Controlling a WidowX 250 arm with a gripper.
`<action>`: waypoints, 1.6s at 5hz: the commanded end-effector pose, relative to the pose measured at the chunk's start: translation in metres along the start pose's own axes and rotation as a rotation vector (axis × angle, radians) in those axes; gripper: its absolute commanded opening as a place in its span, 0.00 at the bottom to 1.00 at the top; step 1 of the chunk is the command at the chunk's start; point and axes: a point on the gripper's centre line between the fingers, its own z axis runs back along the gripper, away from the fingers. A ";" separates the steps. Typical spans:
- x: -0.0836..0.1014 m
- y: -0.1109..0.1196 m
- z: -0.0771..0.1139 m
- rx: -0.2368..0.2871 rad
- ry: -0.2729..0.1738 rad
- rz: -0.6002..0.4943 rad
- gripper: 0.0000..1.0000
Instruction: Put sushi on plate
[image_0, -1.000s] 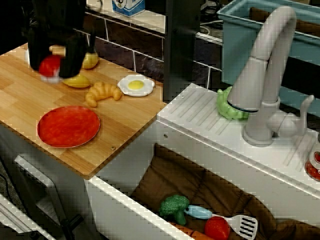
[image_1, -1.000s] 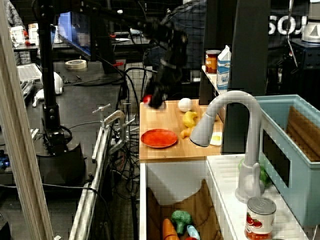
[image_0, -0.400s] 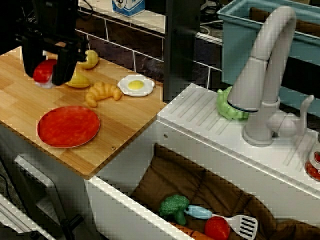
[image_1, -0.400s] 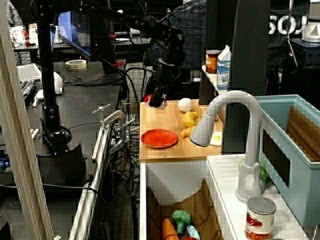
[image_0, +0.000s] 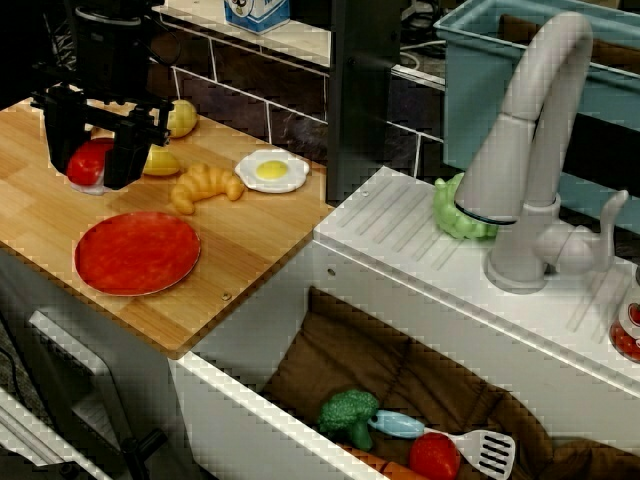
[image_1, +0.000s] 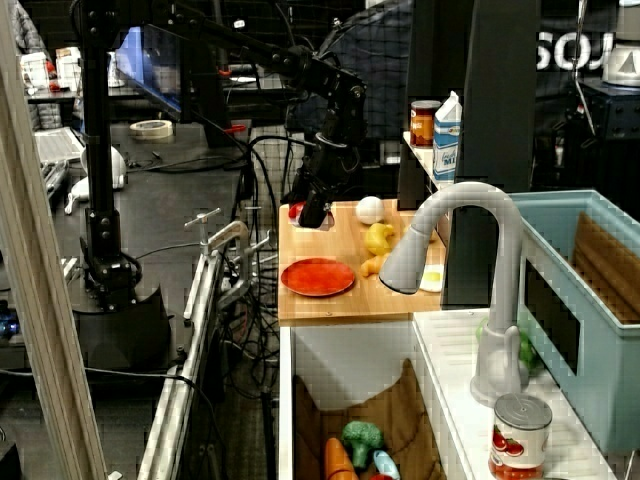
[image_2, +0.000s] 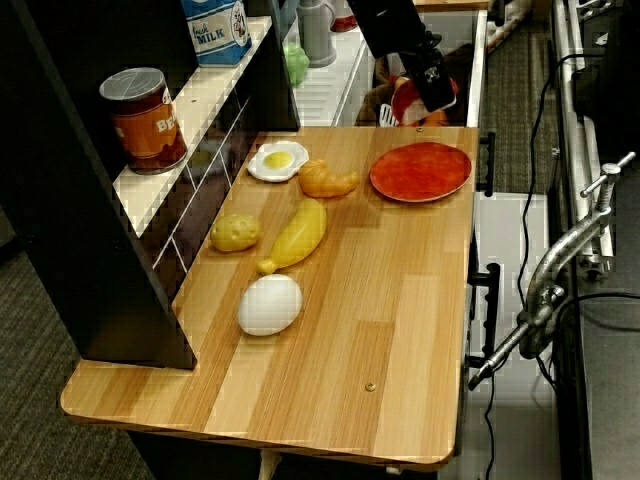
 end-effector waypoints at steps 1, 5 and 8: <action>0.003 0.007 -0.008 0.012 -0.050 0.020 0.00; 0.003 0.005 -0.055 0.099 -0.095 0.049 1.00; 0.003 0.005 -0.055 0.099 -0.095 0.049 1.00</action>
